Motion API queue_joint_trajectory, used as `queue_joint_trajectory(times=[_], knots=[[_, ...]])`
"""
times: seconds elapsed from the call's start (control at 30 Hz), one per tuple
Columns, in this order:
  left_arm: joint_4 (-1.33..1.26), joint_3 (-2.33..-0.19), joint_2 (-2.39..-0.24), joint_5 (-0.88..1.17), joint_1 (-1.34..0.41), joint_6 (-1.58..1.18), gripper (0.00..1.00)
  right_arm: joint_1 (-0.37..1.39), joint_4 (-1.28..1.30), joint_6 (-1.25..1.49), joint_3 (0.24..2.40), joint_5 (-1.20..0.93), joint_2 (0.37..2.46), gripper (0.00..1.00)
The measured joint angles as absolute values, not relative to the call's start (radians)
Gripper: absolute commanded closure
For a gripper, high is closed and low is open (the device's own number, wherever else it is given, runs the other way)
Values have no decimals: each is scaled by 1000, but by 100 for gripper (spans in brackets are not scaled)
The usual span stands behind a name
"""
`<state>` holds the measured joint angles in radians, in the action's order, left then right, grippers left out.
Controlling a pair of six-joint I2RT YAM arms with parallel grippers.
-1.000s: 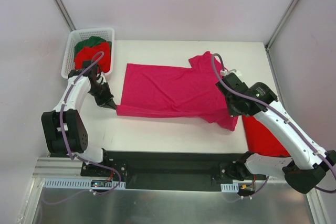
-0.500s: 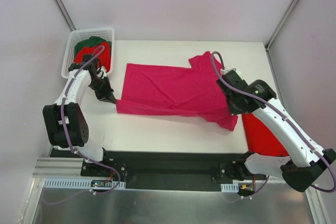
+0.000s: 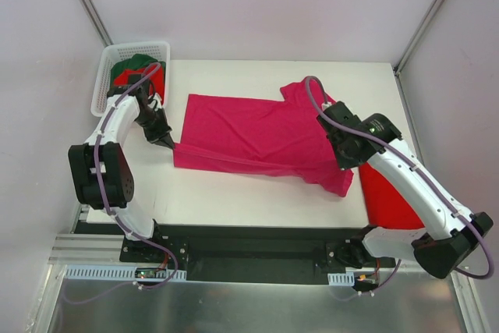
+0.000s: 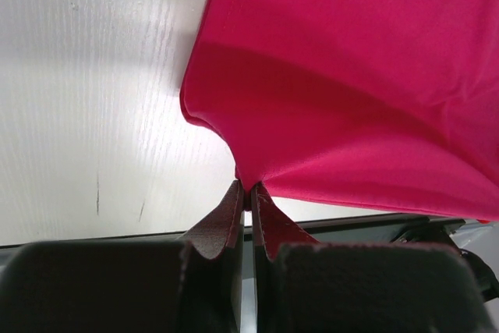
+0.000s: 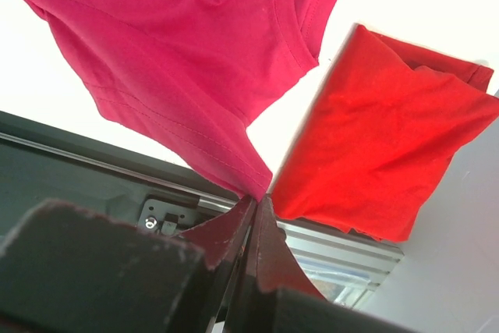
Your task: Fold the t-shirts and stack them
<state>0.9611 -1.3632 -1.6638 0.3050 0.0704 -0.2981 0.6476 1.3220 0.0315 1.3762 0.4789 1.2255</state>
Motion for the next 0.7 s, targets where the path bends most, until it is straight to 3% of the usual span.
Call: queue_joint_trajectory(times=[0.7], knots=[[978, -1499, -1783, 280, 47, -299, 100, 550, 1322, -79, 1427, 405, 1341, 99]])
